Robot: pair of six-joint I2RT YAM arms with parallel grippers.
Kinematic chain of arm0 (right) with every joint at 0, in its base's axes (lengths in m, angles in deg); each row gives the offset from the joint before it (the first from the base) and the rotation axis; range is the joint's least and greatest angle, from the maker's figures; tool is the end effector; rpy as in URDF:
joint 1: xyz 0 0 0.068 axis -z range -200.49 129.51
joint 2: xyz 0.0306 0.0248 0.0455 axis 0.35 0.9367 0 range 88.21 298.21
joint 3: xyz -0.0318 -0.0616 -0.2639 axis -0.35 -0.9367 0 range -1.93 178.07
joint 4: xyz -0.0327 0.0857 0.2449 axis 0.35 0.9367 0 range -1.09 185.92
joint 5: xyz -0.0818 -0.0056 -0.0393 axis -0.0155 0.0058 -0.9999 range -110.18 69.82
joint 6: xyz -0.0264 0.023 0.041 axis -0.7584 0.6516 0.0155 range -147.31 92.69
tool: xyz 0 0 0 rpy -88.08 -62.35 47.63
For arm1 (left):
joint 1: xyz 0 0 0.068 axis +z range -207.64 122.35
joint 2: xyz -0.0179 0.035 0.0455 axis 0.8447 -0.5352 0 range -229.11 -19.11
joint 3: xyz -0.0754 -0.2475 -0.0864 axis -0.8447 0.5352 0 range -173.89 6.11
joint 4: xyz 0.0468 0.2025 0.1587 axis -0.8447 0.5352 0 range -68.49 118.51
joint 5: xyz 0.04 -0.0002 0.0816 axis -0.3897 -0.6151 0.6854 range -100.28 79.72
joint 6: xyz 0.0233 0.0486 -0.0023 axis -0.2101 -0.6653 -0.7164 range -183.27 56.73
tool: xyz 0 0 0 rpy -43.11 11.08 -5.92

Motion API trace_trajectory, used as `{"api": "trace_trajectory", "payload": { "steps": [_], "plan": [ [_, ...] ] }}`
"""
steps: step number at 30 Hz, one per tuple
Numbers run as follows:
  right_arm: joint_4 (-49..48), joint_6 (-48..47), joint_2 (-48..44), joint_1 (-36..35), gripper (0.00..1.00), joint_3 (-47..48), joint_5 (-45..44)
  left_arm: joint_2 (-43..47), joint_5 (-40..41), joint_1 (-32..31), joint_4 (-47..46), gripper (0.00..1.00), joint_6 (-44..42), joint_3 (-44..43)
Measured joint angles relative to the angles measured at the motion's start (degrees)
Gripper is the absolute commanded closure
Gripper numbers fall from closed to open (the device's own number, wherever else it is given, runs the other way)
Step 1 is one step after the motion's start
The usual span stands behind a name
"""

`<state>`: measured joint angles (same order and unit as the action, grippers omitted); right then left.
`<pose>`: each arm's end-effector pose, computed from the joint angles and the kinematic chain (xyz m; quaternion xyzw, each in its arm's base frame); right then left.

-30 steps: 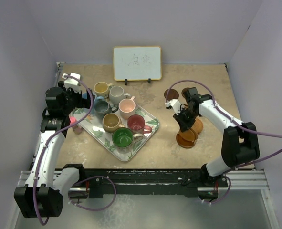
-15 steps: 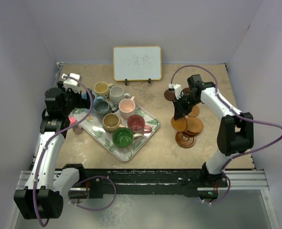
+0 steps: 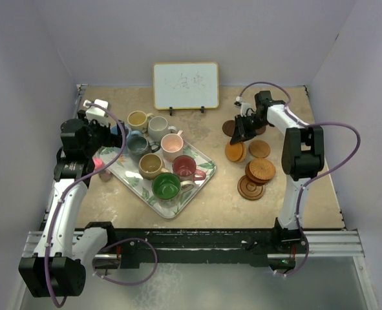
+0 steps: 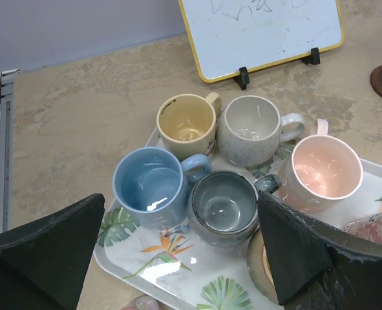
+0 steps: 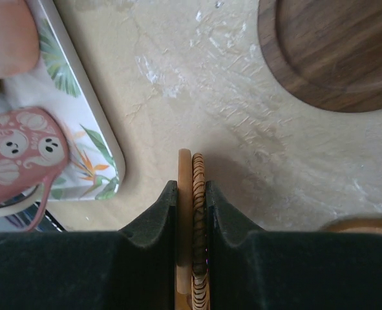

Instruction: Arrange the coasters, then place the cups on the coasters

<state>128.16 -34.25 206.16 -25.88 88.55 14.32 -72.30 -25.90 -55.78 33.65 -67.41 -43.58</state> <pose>0.4260 0.0606 0.1920 -0.1600 0.9235 0.2878 0.1966 0.2145 -0.0026 0.3405 0.0978 0.7876 -0.0767 0.6036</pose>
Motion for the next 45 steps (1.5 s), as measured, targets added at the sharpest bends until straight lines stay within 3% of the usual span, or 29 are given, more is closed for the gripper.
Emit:
{"api": "trace_trajectory", "payload": {
  "steps": [4, 14, 26, 35, 45],
  "plan": [
    [0.52, 2.25, 3.04, 1.46, 0.97, 2.4, 2.8, -0.02, 0.0, 0.0, 0.39, 0.02, 0.0, 0.0],
    [1.14, 2.47, 3.61, 4.0, 0.77, 1.68, 5.77, -0.28, 0.0, 0.13, 0.68, 0.02, 0.0, 0.0],
    [2.86, 0.48, 3.61, 6.97, 0.64, -0.83, 7.1, -0.31, 0.0, 0.33, 0.76, 0.02, 0.0, 0.0],
    [3.91, -0.66, 3.61, 8.07, 0.67, -1.77, 7.13, -0.31, 0.02, 0.33, 0.76, 0.02, -0.02, 0.0],
    [6.67, -3.89, 2.12, 11.3, 0.94, -3.02, 7.19, -0.26, 0.02, 0.35, 0.76, 0.02, 0.0, 0.0]
  ]
}}
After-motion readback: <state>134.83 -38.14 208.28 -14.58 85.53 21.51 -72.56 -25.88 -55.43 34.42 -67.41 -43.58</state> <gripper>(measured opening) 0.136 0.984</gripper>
